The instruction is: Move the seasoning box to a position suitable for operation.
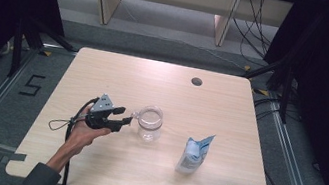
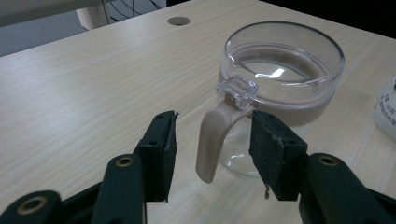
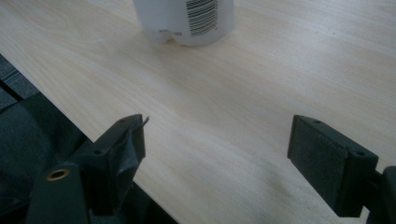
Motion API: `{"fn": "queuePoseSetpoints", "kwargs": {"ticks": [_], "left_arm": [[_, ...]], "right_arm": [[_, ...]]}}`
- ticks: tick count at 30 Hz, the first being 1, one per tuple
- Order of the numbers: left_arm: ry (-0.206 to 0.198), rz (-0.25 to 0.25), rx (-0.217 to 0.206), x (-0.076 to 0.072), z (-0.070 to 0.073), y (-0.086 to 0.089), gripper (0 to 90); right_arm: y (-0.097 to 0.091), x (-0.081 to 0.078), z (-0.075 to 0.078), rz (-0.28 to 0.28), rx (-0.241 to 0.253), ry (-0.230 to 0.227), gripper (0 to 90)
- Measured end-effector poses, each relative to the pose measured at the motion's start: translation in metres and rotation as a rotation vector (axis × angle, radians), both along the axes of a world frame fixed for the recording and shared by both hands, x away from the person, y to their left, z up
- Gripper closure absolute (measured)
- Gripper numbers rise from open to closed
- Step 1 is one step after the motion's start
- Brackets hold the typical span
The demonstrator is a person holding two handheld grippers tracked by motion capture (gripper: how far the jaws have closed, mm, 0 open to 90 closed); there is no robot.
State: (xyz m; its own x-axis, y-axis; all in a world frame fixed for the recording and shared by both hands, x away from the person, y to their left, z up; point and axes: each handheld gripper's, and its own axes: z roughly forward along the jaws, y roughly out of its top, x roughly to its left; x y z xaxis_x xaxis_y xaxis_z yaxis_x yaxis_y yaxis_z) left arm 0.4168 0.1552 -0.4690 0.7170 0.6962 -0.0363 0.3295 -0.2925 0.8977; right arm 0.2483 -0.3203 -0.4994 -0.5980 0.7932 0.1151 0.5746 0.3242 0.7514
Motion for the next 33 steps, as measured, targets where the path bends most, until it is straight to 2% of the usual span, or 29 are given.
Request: {"fn": "queuePoseSetpoints", "kwargs": {"ticks": [5, 7, 8, 9, 10, 14, 16, 24, 33], "left_arm": [[-0.003, -0.011, 0.014, 0.003, -0.006, -0.004, 49.1], [-0.004, -0.012, 0.026, 0.005, -0.009, -0.007, 49.2], [-0.005, -0.011, 0.033, 0.006, -0.01, -0.008, 49.3], [-0.005, -0.011, 0.033, 0.006, -0.01, -0.008, 49.6], [0.003, -0.007, 0.055, 0.008, -0.013, -0.009, 50.9], [0.009, 0.007, 0.054, 0.011, -0.02, -0.011, 53.8], [0.009, 0.016, 0.064, 0.013, -0.026, -0.01, 55.5], [-0.013, 0.006, 0.032, 0.016, -0.029, -0.012, 62.4], [-0.04, -0.027, 0.043, 0.016, -0.029, -0.014, 75.6]], "right_arm": [[0.0, -0.001, 0.0, -0.009, 0.004, 0.008, 20.0], [-0.002, 0.002, 0.0, 0.015, -0.01, -0.015, 20.0], [-0.002, 0.001, 0.0, 0.012, -0.008, -0.011, 20.0], [-0.002, 0.001, 0.0, 0.012, -0.008, -0.011, 20.0], [0.0, 0.0, 0.0, -0.003, -0.006, -0.005, 20.0], [0.001, 0.0, 0.0, -0.001, 0.002, 0.007, 20.1], [0.0, 0.0, 0.0, 0.002, -0.003, -0.002, 20.1], [0.0, 0.0, 0.0, 0.003, -0.004, -0.003, 20.2], [0.0, 0.0, 0.0, 0.003, -0.005, -0.001, 20.2]]}}
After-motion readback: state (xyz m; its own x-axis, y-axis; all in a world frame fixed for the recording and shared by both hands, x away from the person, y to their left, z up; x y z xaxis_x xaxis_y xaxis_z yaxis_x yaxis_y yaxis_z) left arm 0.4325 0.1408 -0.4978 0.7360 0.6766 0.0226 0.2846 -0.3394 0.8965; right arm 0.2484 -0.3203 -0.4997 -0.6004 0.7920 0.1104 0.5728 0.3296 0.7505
